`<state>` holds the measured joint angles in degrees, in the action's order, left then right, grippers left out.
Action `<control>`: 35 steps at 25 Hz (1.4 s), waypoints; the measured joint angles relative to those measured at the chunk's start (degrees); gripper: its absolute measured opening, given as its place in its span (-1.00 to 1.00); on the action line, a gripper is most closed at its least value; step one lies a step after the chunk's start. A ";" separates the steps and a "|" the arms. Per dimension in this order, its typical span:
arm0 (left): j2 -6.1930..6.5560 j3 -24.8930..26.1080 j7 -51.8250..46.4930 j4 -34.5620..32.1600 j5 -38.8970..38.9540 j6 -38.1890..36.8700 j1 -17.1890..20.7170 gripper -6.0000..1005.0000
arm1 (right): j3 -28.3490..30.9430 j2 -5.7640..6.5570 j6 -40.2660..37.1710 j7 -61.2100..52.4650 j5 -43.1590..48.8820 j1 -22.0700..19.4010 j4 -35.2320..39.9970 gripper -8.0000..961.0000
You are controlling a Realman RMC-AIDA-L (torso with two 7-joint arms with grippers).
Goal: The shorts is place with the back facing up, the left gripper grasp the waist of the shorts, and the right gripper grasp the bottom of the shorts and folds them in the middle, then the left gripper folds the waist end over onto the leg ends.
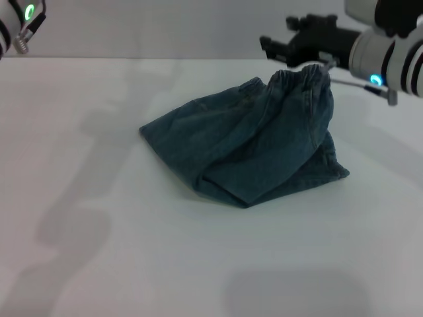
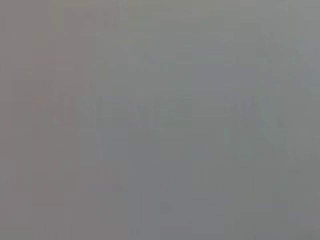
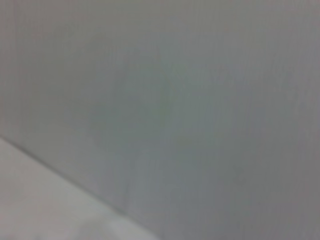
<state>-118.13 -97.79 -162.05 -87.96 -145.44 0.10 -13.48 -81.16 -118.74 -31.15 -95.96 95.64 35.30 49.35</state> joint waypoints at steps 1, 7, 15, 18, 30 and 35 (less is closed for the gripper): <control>0.00 0.00 0.02 0.22 0.06 0.26 0.01 0.68 | -0.15 0.00 -0.07 -0.01 0.01 0.13 -1.04 0.26; 0.01 0.09 0.12 2.58 0.16 1.32 -1.26 0.68 | -1.50 -0.23 -0.17 -0.02 0.04 -1.44 -4.61 0.26; 0.01 0.14 0.09 6.59 0.22 3.08 -4.29 0.69 | -2.90 -0.53 -0.23 0.31 -0.41 -9.73 -0.90 0.26; 0.01 0.28 0.09 8.86 0.25 3.14 -6.34 0.68 | -3.35 -0.58 -0.28 0.30 -0.45 -11.31 0.37 0.26; 0.01 0.67 0.07 14.29 0.25 3.75 -10.30 0.68 | -3.00 -0.71 -1.31 1.37 -0.55 -15.53 1.48 0.26; -0.10 0.68 0.09 14.76 0.25 3.86 -10.49 0.68 | -2.70 -0.70 -3.24 5.42 -4.40 -15.55 5.41 0.26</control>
<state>-118.23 -97.11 -161.96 -73.19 -145.20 3.96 -23.97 -83.86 -119.43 -34.40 -90.55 91.25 19.75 54.76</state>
